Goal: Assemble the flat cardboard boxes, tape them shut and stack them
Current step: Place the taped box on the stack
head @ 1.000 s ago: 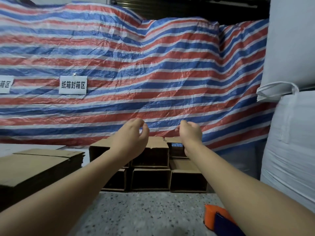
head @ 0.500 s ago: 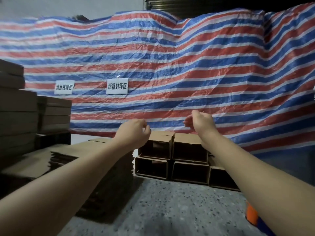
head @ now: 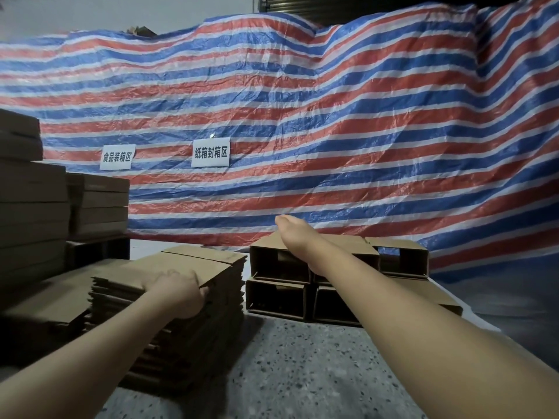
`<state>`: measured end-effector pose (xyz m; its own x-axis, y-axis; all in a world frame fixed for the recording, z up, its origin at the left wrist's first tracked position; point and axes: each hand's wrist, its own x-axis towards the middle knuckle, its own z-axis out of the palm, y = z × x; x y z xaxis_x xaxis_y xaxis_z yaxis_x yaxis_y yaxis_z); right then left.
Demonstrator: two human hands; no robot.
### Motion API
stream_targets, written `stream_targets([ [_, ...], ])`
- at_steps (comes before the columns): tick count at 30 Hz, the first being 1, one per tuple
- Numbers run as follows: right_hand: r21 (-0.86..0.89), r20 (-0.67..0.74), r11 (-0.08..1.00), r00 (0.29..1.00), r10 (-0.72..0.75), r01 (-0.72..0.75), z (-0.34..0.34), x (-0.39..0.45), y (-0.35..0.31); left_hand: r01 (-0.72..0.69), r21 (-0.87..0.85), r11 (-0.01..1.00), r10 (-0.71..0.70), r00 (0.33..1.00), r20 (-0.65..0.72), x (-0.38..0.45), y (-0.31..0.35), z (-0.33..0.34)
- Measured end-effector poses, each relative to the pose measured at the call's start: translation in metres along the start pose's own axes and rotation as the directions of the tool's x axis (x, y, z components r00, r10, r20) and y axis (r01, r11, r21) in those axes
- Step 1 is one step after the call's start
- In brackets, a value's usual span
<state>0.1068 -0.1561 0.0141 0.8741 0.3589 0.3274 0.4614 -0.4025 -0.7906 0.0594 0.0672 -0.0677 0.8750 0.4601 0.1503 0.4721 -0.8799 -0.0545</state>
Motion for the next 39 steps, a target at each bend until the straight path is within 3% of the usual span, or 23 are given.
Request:
stream_targets([
  [5,-0.072,0.013,0.997,1.000,0.026,-0.025,0.005,0.001,0.013,-0.030,0.022,0.999,0.032,0.995,-0.092,-0.014,0.005,-0.002],
  [9,-0.086,0.005,0.996,1.000,0.024,-0.024,0.007,0.004,0.022,-0.142,-0.037,0.989,0.125,0.947,-0.295,-0.028,0.000,-0.015],
  [11,-0.089,-0.002,0.996,1.000,0.015,-0.015,0.006,0.007,0.024,-0.183,0.019,0.983,0.169,0.856,-0.488,-0.040,-0.004,-0.031],
  [13,-0.087,-0.009,0.996,1.000,-0.002,0.001,0.003,0.012,0.024,-0.223,0.066,0.972,0.210,0.714,-0.667,-0.054,-0.008,-0.050],
  [17,-0.017,-0.071,1.000,0.997,-0.027,0.026,-0.007,0.023,0.014,-0.392,0.005,0.920,0.221,0.509,-0.832,-0.070,-0.017,-0.090],
  [23,0.288,-0.277,0.953,0.961,-0.016,0.099,-0.032,0.033,-0.008,-0.654,-0.126,0.746,0.223,0.424,-0.878,-0.082,-0.018,-0.129],
  [25,0.347,-0.324,0.930,0.946,-0.004,0.123,-0.044,0.029,-0.011,-0.695,-0.179,0.696,0.203,0.431,-0.879,-0.082,-0.016,-0.135],
  [28,0.390,-0.406,0.903,0.914,-0.005,0.178,-0.065,0.021,-0.012,-0.705,-0.280,0.652,0.168,0.494,-0.853,-0.078,-0.011,-0.145],
  [31,0.376,-0.450,0.905,0.893,-0.012,0.202,-0.087,0.007,-0.017,-0.717,-0.433,0.545,0.080,0.559,-0.825,-0.073,-0.002,-0.156],
  [34,0.382,-0.461,0.909,0.887,0.028,0.169,-0.107,-0.006,-0.020,-0.675,-0.640,0.367,-0.122,0.647,-0.752,-0.063,0.017,-0.159],
  [36,0.391,-0.454,0.912,0.889,0.069,0.128,-0.119,-0.015,-0.017,-0.606,-0.771,0.194,-0.222,0.739,-0.636,-0.057,0.035,-0.155],
  [39,0.391,-0.433,0.918,0.893,0.120,0.066,-0.135,-0.030,-0.007,-0.431,-0.899,-0.075,-0.205,0.889,-0.409,-0.048,0.066,-0.140],
])
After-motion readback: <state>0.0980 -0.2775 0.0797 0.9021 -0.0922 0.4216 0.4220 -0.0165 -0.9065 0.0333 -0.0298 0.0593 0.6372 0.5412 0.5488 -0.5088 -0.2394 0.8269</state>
